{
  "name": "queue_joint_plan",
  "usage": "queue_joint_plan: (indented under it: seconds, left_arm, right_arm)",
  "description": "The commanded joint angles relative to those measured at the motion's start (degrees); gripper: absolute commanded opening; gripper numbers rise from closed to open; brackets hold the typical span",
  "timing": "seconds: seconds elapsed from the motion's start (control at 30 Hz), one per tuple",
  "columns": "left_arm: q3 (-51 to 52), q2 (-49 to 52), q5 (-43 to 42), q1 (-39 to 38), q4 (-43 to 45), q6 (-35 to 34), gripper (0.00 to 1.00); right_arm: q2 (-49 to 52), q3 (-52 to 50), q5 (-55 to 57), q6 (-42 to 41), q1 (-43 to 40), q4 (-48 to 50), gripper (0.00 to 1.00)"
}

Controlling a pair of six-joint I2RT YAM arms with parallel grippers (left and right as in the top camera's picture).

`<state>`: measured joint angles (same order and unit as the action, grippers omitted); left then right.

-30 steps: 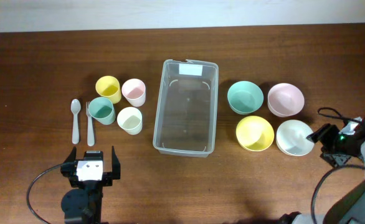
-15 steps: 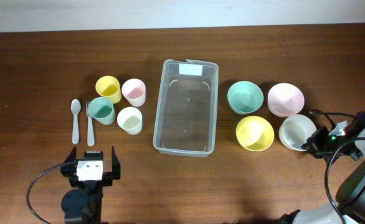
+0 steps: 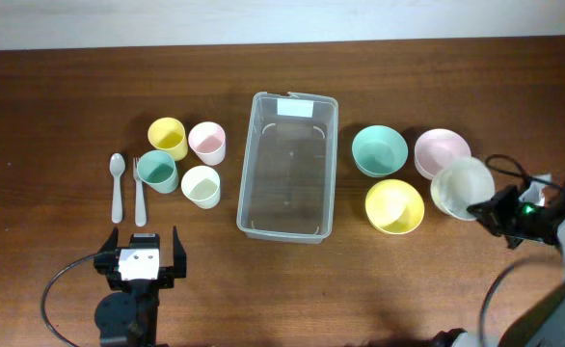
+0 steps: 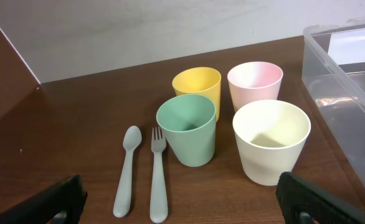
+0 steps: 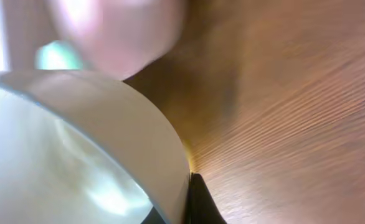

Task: Pack container
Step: 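Carry the white bowl with right gripper into the clear container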

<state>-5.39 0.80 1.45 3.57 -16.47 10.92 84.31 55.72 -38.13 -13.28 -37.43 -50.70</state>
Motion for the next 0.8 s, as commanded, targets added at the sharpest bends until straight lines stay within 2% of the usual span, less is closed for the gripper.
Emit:
queue_joint_plan:
  seconds: [0.0,0.2,0.37,0.57,0.77]
  left_arm:
    - [0.3,-0.4,-0.7,0.3,0.1,0.7,1.00]
    - [0.3,-0.4,-0.7,0.3,0.1,0.7,1.00]
    - [0.3,-0.4,-0.7,0.3,0.1,0.7,1.00]
    - [0.3,-0.4,-0.7,0.3,0.1,0.7,1.00]
    - [0.3,-0.4,-0.7,0.3,0.1,0.7,1.00]
  right_arm:
    - [-7.2,4.3,-3.2,0.7,7.6,-2.5,0.04]
    - [-7.9,20.3,11.8,-6.0,32.5,-8.5,0.04]
    - [0.5,34.2,21.1,-9.8,49.3,-8.2,0.04]
    - [16.3,44.7,21.9,-10.2,56.0,-4.8,0.04]
    - [29.8,47.6,21.9,-11.7,56.9,3.3,0.04]
